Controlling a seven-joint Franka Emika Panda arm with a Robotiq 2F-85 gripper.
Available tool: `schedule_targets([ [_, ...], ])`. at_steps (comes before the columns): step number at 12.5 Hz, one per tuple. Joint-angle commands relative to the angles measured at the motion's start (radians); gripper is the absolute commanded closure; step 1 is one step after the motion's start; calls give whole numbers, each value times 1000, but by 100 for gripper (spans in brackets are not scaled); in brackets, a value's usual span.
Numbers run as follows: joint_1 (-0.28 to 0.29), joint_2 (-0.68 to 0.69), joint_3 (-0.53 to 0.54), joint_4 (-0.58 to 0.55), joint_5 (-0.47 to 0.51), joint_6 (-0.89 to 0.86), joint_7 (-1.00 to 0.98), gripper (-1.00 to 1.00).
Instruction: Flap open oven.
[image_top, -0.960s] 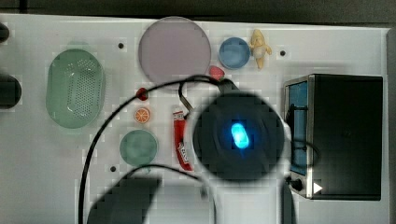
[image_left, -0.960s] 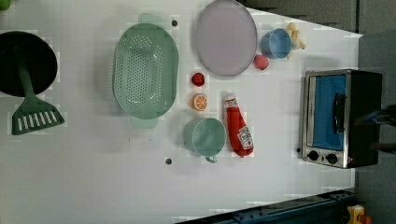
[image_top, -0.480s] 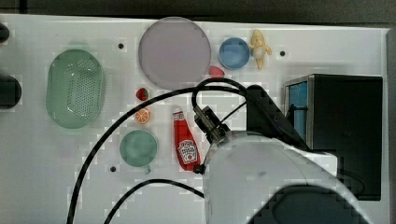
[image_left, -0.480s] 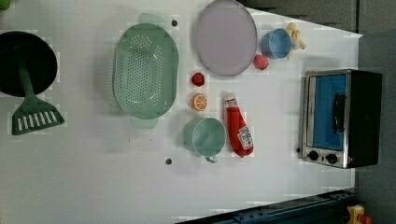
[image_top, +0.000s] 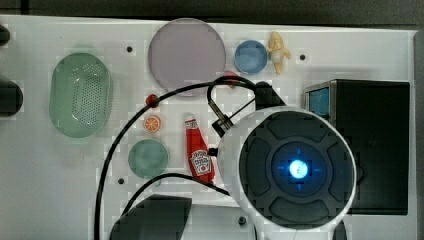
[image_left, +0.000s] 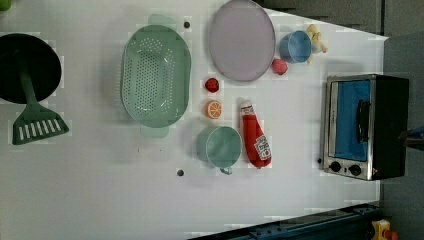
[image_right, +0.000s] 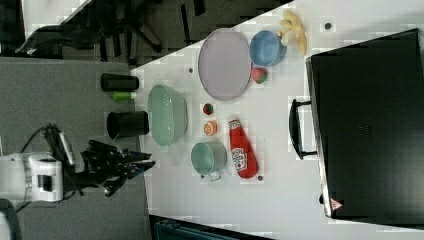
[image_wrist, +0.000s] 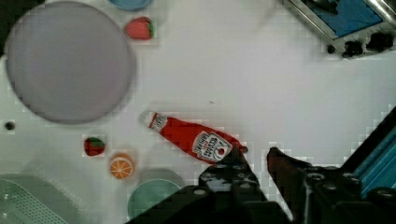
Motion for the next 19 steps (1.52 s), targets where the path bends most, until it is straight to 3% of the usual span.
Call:
schedule_targets([
  [1,-7,-5,-31,-37,4,8,-54,65],
  [6,-10,2,-74,-154,-80,157,-328,65],
  [10,-24,18,-183,-232,-83,310,-594,65],
  [15,-25,111,-322,-236,-82,451,-1072,65],
  [19,-29,205,-393,-236,-82,571,-1201,65],
])
